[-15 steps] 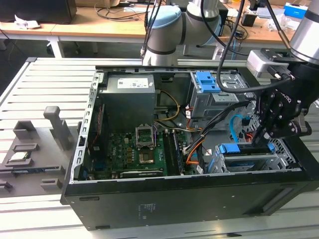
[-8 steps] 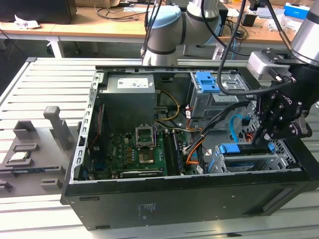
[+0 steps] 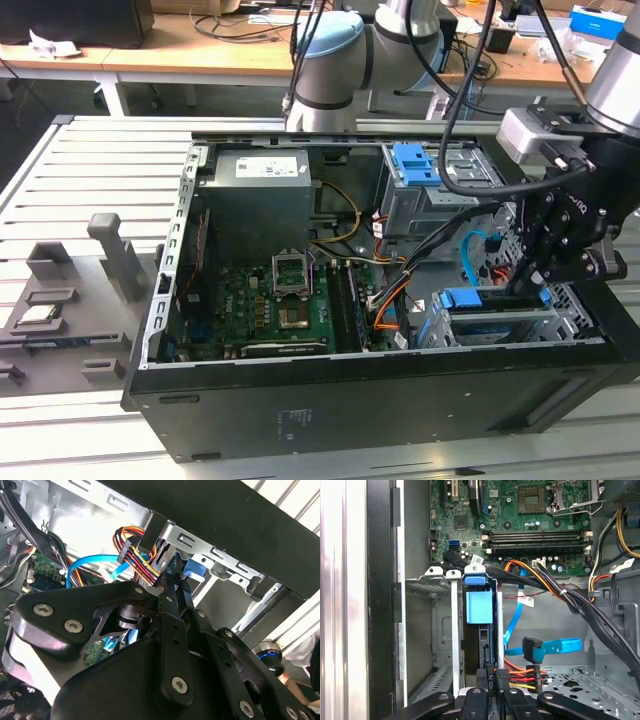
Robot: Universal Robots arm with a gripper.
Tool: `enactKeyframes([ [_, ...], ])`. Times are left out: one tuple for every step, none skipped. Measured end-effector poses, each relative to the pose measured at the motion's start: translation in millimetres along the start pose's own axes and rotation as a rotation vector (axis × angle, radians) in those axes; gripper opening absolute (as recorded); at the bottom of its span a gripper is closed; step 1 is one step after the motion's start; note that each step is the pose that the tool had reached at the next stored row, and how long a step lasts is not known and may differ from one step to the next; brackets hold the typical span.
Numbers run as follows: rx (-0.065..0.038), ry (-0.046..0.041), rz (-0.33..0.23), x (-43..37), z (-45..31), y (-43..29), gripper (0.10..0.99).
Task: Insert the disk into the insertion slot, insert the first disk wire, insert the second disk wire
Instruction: 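Insert the first disk wire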
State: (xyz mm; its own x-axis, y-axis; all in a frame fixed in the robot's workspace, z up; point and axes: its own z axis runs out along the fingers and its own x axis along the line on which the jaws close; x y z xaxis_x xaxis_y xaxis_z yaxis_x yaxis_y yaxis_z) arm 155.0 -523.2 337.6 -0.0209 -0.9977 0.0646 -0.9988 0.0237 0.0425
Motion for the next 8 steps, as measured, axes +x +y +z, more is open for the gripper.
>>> enactKeyframes([
  [0.0,-0.0001,0.0,-0.1,0.4,-0.8,0.184],
  [0.0,0.0,0.0,-0.1,0.8,-1.0,0.184],
  [0.0,0.0003,0.0,-0.1,1.8,-1.0,0.184],
  [0.0,0.0005,0.0,-0.1,2.6,-1.0,0.184],
  [0.0,0.0009,0.0,-0.2,3.7,-1.1,0.184],
  [0.0,0.0009,0.0,-0.3,4.5,-1.1,0.184],
  [0.0,0.0003,0.0,-0.4,5.3,-1.2,0.184],
  [0.0,0.0,0.0,-0.4,5.5,-1.1,0.184],
])
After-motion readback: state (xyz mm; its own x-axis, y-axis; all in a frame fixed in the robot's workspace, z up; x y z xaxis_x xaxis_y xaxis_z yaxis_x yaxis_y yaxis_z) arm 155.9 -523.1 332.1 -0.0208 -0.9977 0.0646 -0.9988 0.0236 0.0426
